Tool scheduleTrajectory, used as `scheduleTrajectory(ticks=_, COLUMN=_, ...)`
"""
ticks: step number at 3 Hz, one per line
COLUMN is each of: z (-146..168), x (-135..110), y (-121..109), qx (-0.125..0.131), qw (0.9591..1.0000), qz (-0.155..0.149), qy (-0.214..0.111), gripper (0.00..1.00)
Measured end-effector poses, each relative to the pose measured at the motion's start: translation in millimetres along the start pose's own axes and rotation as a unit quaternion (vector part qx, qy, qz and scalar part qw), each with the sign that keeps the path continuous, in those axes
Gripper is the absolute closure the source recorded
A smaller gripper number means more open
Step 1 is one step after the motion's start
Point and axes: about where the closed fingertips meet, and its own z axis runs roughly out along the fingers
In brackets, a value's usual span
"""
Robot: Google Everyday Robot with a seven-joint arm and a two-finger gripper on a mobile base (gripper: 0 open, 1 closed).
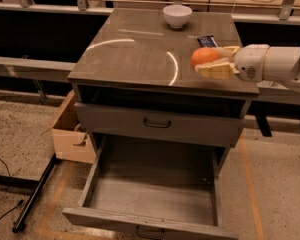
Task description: Place orange into middle drawer
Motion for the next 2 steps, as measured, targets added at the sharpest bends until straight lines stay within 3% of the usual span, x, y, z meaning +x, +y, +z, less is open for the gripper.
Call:
scheduleTrajectory(ticks=1, z=-36.8, x=13.1, y=38.3, qx=-0.043, qw=0.9990, qz=-0.010, qy=0.011, gripper=1.00)
scheduleTrajectory(ticks=2, z=-46.8, x=36.7, y=75.9, qx=-0.085, qw=0.9953, qz=-0.037, qy=0.031, gripper=1.00)
